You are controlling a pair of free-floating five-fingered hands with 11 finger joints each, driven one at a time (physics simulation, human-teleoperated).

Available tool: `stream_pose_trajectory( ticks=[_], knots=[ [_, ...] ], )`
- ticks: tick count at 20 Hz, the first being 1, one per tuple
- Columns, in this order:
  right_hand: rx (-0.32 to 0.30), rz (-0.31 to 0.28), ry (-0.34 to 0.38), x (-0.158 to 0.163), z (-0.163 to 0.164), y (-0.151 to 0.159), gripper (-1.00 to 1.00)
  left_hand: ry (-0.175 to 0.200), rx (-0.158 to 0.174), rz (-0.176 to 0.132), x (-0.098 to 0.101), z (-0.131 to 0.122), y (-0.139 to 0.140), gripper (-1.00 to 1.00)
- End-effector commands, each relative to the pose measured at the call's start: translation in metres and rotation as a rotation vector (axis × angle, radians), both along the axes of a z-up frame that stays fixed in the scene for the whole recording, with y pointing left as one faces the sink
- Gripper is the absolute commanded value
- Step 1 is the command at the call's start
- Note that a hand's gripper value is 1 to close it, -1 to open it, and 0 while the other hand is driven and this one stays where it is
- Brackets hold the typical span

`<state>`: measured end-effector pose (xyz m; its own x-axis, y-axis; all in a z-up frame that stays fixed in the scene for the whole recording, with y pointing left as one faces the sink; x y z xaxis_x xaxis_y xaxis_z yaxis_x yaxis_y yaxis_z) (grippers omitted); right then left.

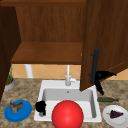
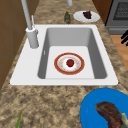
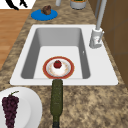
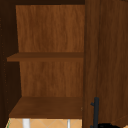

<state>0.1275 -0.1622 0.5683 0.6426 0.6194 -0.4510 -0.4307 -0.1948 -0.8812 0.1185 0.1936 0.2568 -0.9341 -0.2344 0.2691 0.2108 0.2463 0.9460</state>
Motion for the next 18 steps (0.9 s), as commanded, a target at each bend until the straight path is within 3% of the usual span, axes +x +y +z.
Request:
stream_pose_trajectory(
  ticks=[1,11,18],
  knots=[
    [-0.008,-0.004,-0.027,0.027,0.0,0.021,-1.0,0.0,0.0,0.0,0.0,0.0,0.0,0.0],
    [-0.07,-0.167,-0.024,0.085,0.001,0.062,-1.0,0.0,0.0,0.0,0.0,0.0,0.0,0.0],
    [-0.116,-0.287,0.017,0.131,0.0,0.083,-1.0,0.0,0.0,0.0,0.0,0.0,0.0,0.0]
  ],
)
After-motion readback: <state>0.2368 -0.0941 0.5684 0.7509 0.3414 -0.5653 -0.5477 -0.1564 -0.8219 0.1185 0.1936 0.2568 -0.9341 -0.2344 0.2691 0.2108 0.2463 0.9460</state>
